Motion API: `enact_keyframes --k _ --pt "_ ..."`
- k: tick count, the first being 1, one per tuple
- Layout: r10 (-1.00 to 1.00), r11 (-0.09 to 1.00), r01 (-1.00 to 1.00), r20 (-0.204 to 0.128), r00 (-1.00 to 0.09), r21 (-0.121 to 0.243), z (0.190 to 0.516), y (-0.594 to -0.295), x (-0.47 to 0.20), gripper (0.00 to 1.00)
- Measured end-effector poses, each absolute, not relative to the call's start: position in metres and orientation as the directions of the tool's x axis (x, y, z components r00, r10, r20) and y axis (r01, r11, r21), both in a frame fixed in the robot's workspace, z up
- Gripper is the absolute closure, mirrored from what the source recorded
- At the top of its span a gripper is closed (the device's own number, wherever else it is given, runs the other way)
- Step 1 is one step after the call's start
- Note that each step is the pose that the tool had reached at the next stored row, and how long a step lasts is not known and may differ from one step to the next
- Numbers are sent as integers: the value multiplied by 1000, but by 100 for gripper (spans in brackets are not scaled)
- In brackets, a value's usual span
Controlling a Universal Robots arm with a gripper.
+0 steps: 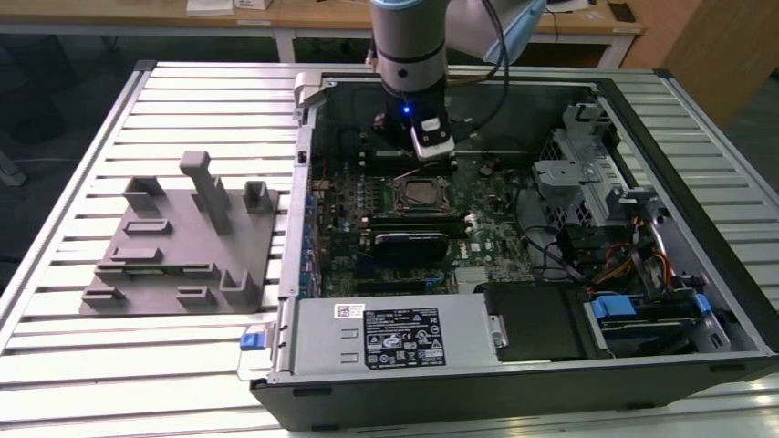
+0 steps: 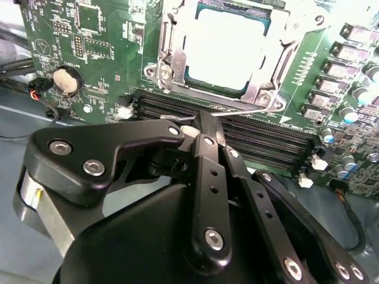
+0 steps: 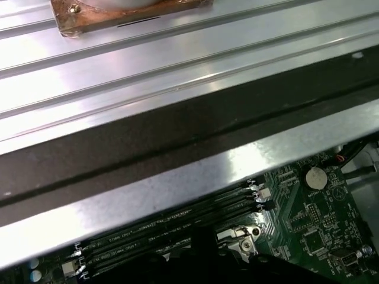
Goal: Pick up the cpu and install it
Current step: 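Install the first cpu locking lever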
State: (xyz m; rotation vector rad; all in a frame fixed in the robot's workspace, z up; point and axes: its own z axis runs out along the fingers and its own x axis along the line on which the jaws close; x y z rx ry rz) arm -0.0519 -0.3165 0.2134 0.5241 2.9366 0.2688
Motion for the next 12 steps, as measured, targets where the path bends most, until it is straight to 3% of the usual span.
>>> enact_keyframes --k 12 --pt "366 923 336 -156 -918 188 209 -315 -52 89"
